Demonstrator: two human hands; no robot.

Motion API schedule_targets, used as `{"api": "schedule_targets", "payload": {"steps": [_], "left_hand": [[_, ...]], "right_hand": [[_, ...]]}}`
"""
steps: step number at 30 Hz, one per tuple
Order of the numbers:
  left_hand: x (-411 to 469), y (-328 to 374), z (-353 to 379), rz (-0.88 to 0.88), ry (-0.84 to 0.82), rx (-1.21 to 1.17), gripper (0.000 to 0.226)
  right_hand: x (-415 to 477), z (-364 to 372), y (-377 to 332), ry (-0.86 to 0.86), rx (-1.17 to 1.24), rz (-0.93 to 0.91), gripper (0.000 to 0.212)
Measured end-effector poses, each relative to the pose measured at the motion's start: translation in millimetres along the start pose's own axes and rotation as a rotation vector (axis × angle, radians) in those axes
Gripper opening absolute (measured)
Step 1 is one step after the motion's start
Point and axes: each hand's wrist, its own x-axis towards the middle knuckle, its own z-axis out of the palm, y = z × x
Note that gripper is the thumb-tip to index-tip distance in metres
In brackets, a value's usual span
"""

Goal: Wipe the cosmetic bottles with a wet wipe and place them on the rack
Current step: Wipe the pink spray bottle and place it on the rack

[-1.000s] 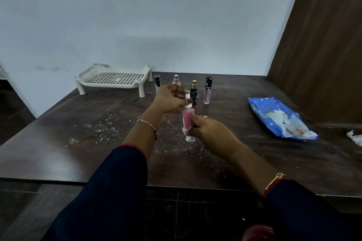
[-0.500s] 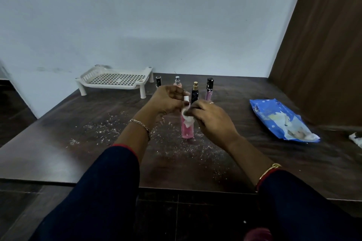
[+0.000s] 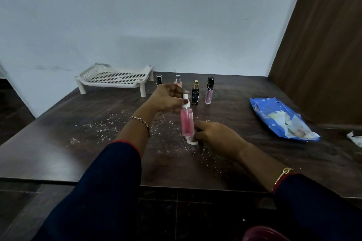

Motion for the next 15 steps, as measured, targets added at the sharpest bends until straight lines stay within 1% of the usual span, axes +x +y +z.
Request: {"api": "schedule_targets", "payload": {"steps": [1,2,5,7,11,14,15], "left_hand": [[0,0,0,0.003,0.005,0.0,0.02],[-1,1,1,0.004,0.01,-0.005,0.02],[-1,1,0,0.003,0.021,-0.005,0.02],[0,0,-2,0.001,0.018,0.016,0.02],[0,0,-2,0.008,0.026,0.052,0.02],[1,-2,-2,-0.009,0.033,-0.002,0.028],[2,-3,-4,-0.01,0.028,-0.009,0.027]], "right_hand": [[-2,-3,4,0.012,-0.007,0.019,0.017],[-4,-7,9,0.065,0.013,0.063,0.016],[0,-21,19,0.267,0.122,0.219,0.018],[11,-26,14,0.329,0.108,0.215,0.019],[29,-19,-5,0.325,-0.02,0.137,0.023],[28,-10,-10,0.318,-0.026,0.106,0.021],[26,-7,-10,0.301,-0.023,0.081,0.021]]}}
